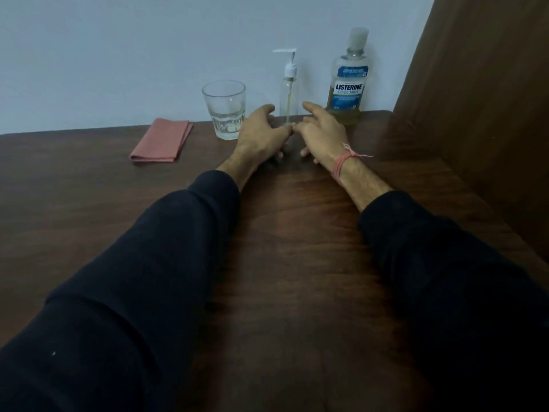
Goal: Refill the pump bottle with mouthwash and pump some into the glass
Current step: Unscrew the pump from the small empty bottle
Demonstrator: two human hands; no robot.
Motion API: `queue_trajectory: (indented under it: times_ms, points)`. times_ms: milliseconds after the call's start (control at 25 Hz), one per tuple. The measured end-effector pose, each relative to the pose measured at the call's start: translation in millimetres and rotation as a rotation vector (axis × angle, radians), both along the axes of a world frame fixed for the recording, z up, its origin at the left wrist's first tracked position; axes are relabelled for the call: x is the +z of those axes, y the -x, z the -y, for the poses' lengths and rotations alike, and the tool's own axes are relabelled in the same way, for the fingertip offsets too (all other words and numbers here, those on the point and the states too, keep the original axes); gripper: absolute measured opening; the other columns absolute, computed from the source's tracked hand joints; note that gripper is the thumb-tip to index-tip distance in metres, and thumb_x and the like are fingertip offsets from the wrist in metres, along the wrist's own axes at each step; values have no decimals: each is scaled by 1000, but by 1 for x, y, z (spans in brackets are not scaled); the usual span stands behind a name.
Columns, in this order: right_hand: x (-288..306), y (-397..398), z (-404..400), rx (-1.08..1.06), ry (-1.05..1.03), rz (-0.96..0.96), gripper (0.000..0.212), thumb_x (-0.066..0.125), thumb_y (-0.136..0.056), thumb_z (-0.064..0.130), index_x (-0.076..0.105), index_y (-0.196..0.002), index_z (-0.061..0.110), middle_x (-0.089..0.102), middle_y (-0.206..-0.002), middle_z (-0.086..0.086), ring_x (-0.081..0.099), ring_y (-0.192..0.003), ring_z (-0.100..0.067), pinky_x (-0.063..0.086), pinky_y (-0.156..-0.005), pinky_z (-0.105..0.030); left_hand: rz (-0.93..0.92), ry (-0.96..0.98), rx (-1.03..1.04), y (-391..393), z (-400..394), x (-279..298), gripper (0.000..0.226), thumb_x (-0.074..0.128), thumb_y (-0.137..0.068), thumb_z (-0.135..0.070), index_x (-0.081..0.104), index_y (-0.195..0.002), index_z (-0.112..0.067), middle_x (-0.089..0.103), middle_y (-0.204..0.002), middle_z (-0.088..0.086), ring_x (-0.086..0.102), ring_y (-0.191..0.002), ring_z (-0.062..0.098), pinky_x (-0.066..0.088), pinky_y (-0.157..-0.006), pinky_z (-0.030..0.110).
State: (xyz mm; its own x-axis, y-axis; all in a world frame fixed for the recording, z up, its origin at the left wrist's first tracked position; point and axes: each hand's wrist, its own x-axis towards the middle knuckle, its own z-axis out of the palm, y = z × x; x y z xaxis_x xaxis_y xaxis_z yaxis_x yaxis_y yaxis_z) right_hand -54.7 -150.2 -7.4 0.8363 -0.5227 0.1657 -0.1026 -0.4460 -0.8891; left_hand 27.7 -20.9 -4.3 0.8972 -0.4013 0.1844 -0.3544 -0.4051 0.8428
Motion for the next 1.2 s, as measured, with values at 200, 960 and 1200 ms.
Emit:
queue_trajectory:
  times_ms: [200, 960, 1200]
  points:
    - [-4, -5, 4, 20, 44, -18, 60, 59, -106, 33, 44, -163, 39, 54, -162, 5, 68, -57, -7, 44, -40, -15, 2, 13, -23, 1, 1, -2, 74, 79, -109, -30, 45, -174, -17, 64, -164, 6, 81, -90, 16, 74, -78, 49]
    - [7, 44, -11, 86, -6, 31, 37, 64, -95, 16, 76, -126, 33, 77, -104, 13, 77, -83, -10, 54, -54, -17, 113, -157, 115, 43, -13, 4, 46, 83, -96, -61, 77, -127, -28, 82, -120, -12, 79, -114, 15, 62, -103, 41]
    - [-1, 117, -36, 210, -23, 27, 38, 65, -86, 5, 80, -116, 23, 81, -108, 3, 75, -106, -13, 61, -97, -33, 103, -214, -2, 118, -76, 7, 59, 92, -85, -66, 87, -129, -28, 85, -127, -13, 75, -117, 7, 60, -105, 36]
